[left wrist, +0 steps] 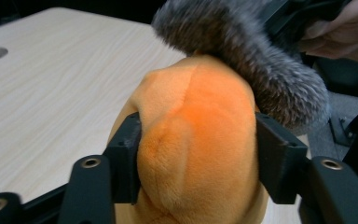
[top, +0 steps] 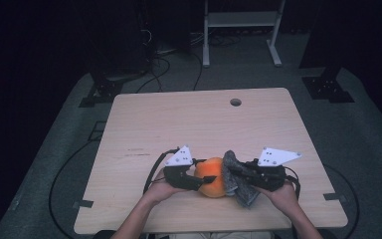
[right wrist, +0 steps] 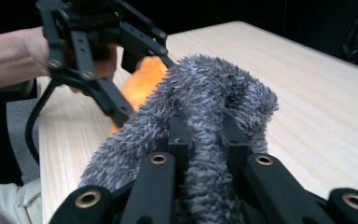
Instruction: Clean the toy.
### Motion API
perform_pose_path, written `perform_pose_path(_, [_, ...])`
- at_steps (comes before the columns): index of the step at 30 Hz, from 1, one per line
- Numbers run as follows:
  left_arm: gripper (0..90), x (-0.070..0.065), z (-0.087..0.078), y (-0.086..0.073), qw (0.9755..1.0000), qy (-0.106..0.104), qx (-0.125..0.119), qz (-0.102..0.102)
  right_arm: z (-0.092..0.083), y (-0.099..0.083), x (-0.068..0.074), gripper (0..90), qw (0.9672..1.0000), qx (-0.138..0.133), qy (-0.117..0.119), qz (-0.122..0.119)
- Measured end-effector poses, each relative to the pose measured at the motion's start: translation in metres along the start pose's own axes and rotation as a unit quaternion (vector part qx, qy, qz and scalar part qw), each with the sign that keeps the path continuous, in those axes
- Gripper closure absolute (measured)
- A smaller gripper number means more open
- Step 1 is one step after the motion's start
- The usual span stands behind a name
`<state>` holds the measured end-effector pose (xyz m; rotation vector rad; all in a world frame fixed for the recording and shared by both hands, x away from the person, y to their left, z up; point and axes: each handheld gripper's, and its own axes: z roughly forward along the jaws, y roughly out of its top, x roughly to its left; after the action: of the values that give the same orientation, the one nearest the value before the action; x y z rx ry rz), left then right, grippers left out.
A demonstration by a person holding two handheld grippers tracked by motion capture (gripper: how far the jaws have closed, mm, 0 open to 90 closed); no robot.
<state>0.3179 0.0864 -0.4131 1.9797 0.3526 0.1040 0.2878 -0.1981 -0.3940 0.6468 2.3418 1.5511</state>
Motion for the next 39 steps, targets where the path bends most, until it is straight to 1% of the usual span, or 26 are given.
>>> perform_pose_path(1, [34.0, 0.002, 0.001, -0.001, 0.9998, -0.015, 0.002, -0.010, 0.001, -0.002, -0.002, 78.3, 0.9999, 0.000, 0.004, 0.009])
perform_pose_path(2, [25.8, 0.004, 0.001, -0.001, 0.9997, -0.020, 0.003, -0.012, 0.002, -0.005, -0.005, 78.3, 0.9998, 0.003, 0.008, 0.018])
perform_pose_path(4, [21.8, 0.007, 0.002, -0.003, 0.9999, -0.007, 0.009, -0.012, 0.001, -0.007, -0.007, 78.3, 0.9997, 0.001, 0.004, 0.023])
perform_pose_path(6, [29.2, 0.006, 0.003, -0.005, 1.0000, 0.002, 0.007, -0.001, 0.000, -0.010, -0.011, 78.3, 0.9995, 0.001, 0.004, 0.031])
perform_pose_path(7, [31.5, 0.005, 0.003, -0.005, 1.0000, 0.003, 0.008, 0.000, 0.000, -0.012, -0.013, 78.3, 0.9995, 0.003, 0.001, 0.031])
perform_pose_path(10, [33.9, 0.006, 0.002, -0.006, 1.0000, 0.005, 0.006, -0.004, -0.003, -0.017, -0.017, 78.3, 0.9991, 0.020, -0.013, 0.034])
perform_pose_path(11, [34.3, 0.006, 0.002, -0.006, 1.0000, 0.005, 0.006, -0.004, -0.003, -0.017, -0.017, 78.3, 0.9991, 0.020, -0.013, 0.034])
perform_pose_path(12, [34.5, 0.007, 0.001, -0.006, 0.9999, 0.006, 0.007, -0.007, -0.005, -0.020, -0.019, 78.3, 0.9986, 0.033, -0.020, 0.037])
perform_pose_path(14, [35.5, 0.006, 0.002, -0.006, 0.9999, 0.006, 0.007, -0.005, -0.008, -0.018, -0.018, 78.3, 0.9990, 0.019, -0.012, 0.038])
perform_pose_path(16, [37.0, 0.002, 0.004, -0.005, 0.9999, 0.006, 0.011, 0.008, -0.010, -0.011, -0.014, 78.3, 0.9996, 0.004, -0.006, 0.027])
perform_pose_path(17, [37.9, 0.002, 0.004, -0.005, 0.9999, 0.006, 0.011, 0.008, -0.010, -0.011, -0.014, 78.3, 0.9996, 0.004, -0.006, 0.027])
perform_pose_path(18, [38.3, -0.001, 0.004, -0.004, 0.9997, 0.004, 0.018, 0.016, -0.007, -0.007, -0.010, 78.3, 0.9998, 0.003, -0.003, 0.019])
perform_pose_path(19, [38.2, -0.001, 0.004, -0.004, 0.9997, 0.004, 0.018, 0.016, -0.006, -0.007, -0.010, 78.3, 0.9999, 0.007, -0.004, 0.015])
perform_pose_path(20, [37.3, -0.002, 0.003, -0.004, 0.9996, -0.002, 0.020, 0.019, -0.005, -0.008, -0.011, 78.4, 0.9998, 0.011, -0.002, 0.016])
perform_pose_path(21, [35.0, -0.001, 0.002, -0.005, 0.9992, -0.027, 0.022, 0.021, -0.004, -0.010, -0.013, 78.4, 0.9997, 0.015, 0.002, 0.022])
perform_pose_path(23, [29.8, -0.001, 0.001, -0.005, 0.9990, -0.031, 0.021, 0.024, -0.004, -0.014, -0.015, 78.4, 0.9993, 0.024, 0.001, 0.028])
perform_pose_path(25, [32.0, -0.001, 0.003, -0.005, 0.9994, -0.015, 0.019, 0.026, -0.005, -0.016, -0.017, 78.4, 0.9990, 0.035, -0.008, 0.026])
perform_pose_path(26, [33.7, -0.003, 0.005, -0.005, 0.9995, -0.002, 0.020, 0.026, -0.006, -0.016, -0.017, 78.5, 0.9989, 0.036, -0.010, 0.028])
perform_pose_path(27, [35.5, -0.003, 0.005, -0.005, 0.9995, -0.002, 0.020, 0.026, -0.006, -0.016, -0.017, 78.5, 0.9989, 0.036, -0.010, 0.028])
perform_pose_path(29, [35.6, -0.003, 0.006, -0.005, 0.9996, 0.001, 0.018, 0.022, -0.012, -0.010, -0.014, 78.5, 0.9995, 0.015, -0.005, 0.027])
perform_pose_path(31, [36.2, -0.004, 0.007, -0.005, 0.9995, 0.005, 0.018, 0.025, -0.014, -0.004, -0.009, 78.5, 0.9997, -0.001, 0.009, 0.022])
perform_pose_path(34, [37.2, -0.008, 0.009, -0.003, 0.9993, 0.006, 0.022, 0.031, -0.008, 0.003, -0.001, 78.5, 0.9998, -0.003, 0.019, 0.009])
perform_pose_path(35, [37.2, -0.009, 0.009, -0.003, 0.9992, 0.003, 0.022, 0.032, -0.005, 0.003, 0.000, 78.5, 0.9999, 0.004, 0.015, 0.003])
perform_pose_path(36, [37.0, -0.008, 0.009, -0.004, 0.9993, -0.006, 0.022, 0.030, -0.003, 0.002, 0.000, 78.6, 0.9999, 0.009, 0.013, 0.002])
perform_pose_path(38, [33.0, -0.006, 0.007, -0.006, 0.9991, -0.037, 0.012, 0.021, 0.001, -0.001, -0.003, 78.7, 0.9997, 0.014, 0.019, 0.010])
perform_pose_path(39, [30.1, -0.005, 0.007, -0.007, 0.9989, -0.043, 0.007, 0.018, 0.001, -0.003, -0.004, 78.7, 0.9996, 0.014, 0.022, 0.012])
